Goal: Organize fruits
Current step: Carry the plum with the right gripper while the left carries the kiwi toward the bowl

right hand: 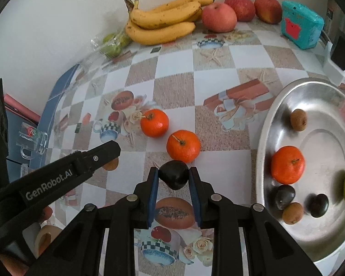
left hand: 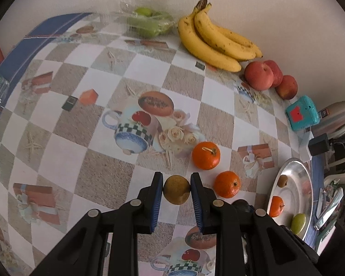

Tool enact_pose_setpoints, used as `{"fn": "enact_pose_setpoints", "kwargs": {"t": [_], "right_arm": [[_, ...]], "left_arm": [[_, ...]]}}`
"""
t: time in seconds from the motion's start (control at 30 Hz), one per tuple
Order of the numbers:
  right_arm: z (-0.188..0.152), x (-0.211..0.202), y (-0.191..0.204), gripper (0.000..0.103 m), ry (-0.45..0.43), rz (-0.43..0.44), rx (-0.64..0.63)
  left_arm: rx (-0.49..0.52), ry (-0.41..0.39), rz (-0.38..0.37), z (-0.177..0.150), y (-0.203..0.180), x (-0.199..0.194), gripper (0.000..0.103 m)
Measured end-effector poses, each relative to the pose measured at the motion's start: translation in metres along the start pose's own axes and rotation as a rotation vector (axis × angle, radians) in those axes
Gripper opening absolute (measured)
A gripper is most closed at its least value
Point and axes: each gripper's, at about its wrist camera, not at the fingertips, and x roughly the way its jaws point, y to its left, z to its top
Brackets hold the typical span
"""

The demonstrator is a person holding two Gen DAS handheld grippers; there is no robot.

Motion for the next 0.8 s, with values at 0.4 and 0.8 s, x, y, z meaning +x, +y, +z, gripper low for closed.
{"fn": "enact_pose_setpoints", "kwargs": {"t": [0.4,0.8], "right_arm": [[0.009,-0.024,-0.006,0.028,-0.049,0.022,0.022],[0.017,-0.053,-0.059,0.028,-0.116,-0.02,0.144]], "left_arm": [[0.02,-0.03,0.028,0.004,-0.013,-0.009,0.026],[0.112,-0.022,0.009,0.005,-0.062,-0.006,0.026]]}}
